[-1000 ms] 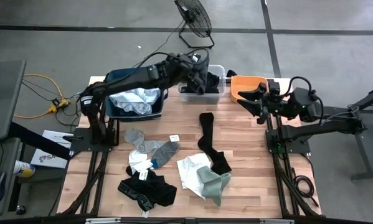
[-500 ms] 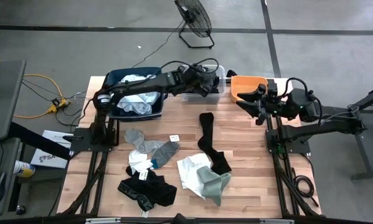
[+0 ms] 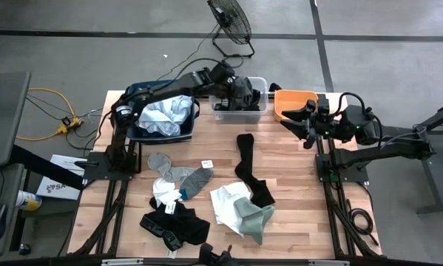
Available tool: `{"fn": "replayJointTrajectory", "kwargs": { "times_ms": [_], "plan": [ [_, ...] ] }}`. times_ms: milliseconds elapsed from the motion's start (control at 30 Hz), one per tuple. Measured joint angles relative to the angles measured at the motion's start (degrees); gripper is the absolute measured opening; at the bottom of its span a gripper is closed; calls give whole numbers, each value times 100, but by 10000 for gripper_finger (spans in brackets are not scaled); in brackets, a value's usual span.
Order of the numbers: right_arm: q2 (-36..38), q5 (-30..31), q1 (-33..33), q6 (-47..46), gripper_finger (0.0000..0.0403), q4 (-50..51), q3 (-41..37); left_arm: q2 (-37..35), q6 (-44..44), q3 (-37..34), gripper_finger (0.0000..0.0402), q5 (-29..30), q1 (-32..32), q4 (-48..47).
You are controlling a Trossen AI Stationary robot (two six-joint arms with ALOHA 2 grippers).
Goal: Pick & Place Cloths
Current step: Put the gray boxer short into the transparent bin
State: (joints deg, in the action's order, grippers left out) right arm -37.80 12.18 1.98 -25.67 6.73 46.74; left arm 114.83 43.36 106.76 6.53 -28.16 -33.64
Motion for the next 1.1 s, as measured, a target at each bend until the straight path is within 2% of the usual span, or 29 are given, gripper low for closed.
{"fn": "replayJointTrajectory", "kwargs": {
  "times_ms": [267,533,667,967,1100],
  "plan": [
    [0,407,2,46,210,67,0,202,235,52,0,-315,-68,-166],
    [0,440,2,46,210,253,0,297,155,48,13,-303,-26,-79],
    [-2,439,2,11,210,301,0,297,-8,48,61,-326,-24,-13],
    [-2,437,2,-11,210,297,0,255,-463,46,227,-822,-33,-9],
    [-1,439,2,-15,210,295,0,44,-571,46,276,-854,-33,16]
  ]
}}
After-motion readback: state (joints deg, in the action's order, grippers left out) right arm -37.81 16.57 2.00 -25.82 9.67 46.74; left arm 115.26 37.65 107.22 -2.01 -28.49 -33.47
